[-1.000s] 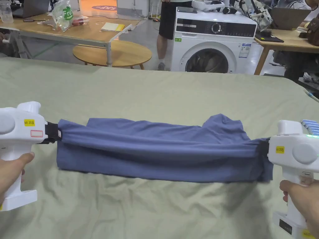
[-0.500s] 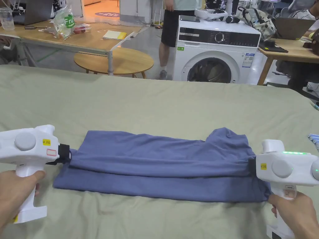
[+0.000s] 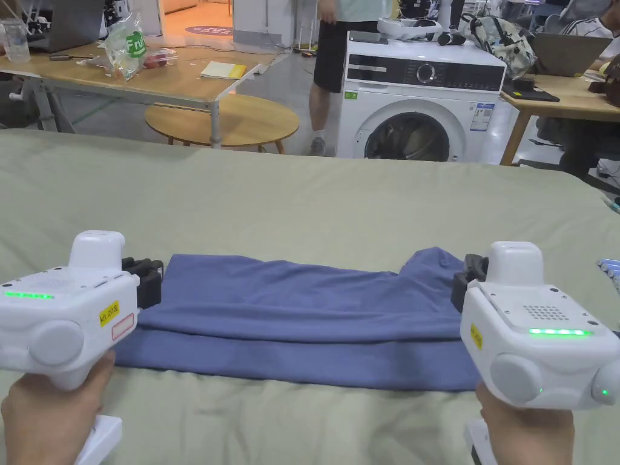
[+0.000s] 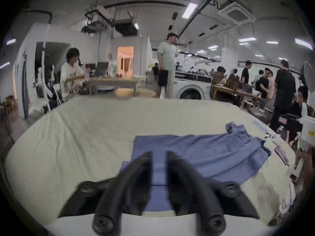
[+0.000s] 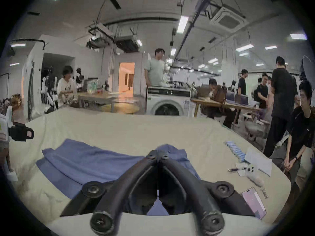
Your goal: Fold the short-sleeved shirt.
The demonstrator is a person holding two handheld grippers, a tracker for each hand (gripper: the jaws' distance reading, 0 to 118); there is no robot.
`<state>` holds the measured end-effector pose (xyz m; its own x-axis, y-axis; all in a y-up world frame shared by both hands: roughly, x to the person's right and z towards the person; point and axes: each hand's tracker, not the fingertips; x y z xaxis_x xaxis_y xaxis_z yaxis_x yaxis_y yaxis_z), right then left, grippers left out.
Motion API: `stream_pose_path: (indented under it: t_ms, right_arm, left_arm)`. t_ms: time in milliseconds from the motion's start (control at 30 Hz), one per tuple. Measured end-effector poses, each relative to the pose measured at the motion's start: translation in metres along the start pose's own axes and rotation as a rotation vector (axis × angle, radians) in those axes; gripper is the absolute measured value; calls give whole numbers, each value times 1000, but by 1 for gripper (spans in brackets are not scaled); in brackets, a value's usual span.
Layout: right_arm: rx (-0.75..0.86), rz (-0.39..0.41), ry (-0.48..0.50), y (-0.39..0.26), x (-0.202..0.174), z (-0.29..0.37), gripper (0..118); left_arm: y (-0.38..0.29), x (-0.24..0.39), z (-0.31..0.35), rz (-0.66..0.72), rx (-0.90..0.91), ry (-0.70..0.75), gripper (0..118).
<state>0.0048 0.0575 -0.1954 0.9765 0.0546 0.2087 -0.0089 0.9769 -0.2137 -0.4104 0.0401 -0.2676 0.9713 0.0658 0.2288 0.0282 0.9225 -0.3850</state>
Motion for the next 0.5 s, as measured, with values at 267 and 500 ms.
stream_pose_path:
  t_ms: [267, 500]
  right_arm:
    - [10, -33, -2, -4, -8, 19, 0]
    - [-52, -10, 10, -15, -2, 14, 0]
  left_arm:
    - [-8, -10, 25, -17, -43, 43, 0]
    - [-9, -54, -11, 44, -346, 34, 0]
